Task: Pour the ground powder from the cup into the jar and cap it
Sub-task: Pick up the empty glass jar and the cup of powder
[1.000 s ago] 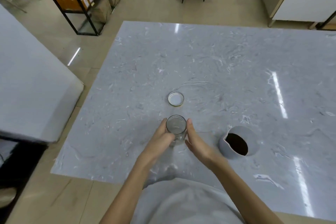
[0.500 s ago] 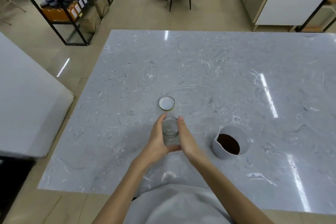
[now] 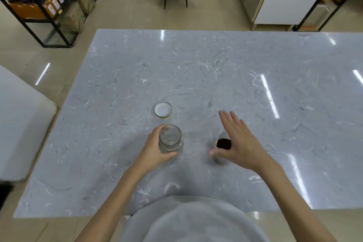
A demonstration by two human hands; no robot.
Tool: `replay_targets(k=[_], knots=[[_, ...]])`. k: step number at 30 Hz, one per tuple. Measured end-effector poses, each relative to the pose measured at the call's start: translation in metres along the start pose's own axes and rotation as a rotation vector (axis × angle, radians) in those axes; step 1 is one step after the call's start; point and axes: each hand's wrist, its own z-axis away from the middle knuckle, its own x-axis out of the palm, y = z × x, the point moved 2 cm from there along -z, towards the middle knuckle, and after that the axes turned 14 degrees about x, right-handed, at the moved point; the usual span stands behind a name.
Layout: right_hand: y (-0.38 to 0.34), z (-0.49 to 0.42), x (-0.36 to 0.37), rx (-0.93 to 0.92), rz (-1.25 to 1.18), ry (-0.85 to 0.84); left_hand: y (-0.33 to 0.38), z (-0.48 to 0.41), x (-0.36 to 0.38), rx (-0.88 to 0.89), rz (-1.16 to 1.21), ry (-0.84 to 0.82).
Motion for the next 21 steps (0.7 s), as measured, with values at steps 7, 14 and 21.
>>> replay_targets(k=[7,14,21], knots=[[0.05,0.008,0.025,0.118,-0.054,0.135,0.006,-0.013,0.009,0.019,-0.037,-0.065],[0.043,-0.004,0.01,0.117,-0.061,0.312,0.012,-0.016,0.014,0.053,-0.026,-0.056],[0.044,-0.013,-0.001,0.126,0.059,0.285,0.013,-0.016,0.014,0.059,-0.042,-0.05]])
